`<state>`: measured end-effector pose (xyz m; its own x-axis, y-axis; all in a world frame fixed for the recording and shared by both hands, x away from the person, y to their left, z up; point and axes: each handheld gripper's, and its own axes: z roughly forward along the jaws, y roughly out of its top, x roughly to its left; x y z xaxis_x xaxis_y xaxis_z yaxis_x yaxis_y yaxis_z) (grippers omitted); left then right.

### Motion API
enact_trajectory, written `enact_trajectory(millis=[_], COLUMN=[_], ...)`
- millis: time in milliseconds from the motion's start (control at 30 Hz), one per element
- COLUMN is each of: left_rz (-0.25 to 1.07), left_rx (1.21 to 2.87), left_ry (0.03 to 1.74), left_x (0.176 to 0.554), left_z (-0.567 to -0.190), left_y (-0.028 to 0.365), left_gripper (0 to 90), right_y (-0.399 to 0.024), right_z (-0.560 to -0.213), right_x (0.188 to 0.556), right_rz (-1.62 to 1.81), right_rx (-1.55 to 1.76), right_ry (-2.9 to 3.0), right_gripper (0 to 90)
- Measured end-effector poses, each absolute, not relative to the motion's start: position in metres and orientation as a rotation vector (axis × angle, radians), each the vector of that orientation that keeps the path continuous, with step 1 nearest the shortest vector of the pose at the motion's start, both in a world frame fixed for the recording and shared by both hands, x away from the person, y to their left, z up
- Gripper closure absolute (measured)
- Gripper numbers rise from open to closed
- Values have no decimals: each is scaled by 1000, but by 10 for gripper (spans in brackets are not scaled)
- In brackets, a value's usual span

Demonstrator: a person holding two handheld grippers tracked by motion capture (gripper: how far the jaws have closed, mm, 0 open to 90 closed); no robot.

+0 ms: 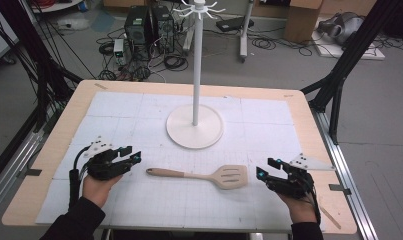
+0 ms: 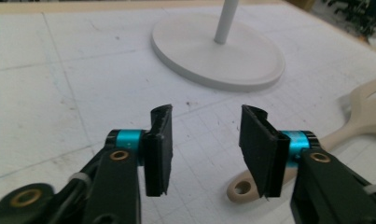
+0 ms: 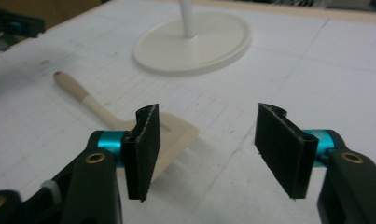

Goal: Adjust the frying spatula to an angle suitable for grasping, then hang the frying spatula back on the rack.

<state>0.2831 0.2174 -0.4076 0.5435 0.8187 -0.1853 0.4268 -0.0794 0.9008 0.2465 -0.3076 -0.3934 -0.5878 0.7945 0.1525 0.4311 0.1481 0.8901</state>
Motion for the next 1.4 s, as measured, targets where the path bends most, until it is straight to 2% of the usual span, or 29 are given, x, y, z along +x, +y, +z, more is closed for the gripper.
enact_trajectory(millis=[100, 167, 233, 333, 500, 1033, 1400], left_rz=[480, 500, 502, 536, 545, 528, 525], left_rx=[1650, 1618, 1581, 1563, 1528, 1534, 1538], left_ry=[1027, 1007, 1003, 994, 931, 933, 947], left_x=[277, 272, 268, 261, 249, 251, 250], left_z=[-404, -403, -401, -398, -394, -396, -398], left_y=[230, 236, 239, 243, 255, 258, 259], left_gripper=[466, 412, 325, 182, 178, 210, 211], right_y=[-313, -315, -316, -318, -319, -312, -272], right_z=[-389, -387, -386, -385, -382, -382, -377], right_x=[242, 239, 237, 235, 232, 233, 254], right_rz=[1416, 1396, 1408, 1419, 1439, 1385, 1522], right_rx=[1152, 1143, 1135, 1134, 1137, 1085, 899], right_ry=[2029, 2001, 1977, 1948, 1899, 1931, 2126], right_gripper=[330, 263, 207, 175, 166, 178, 176])
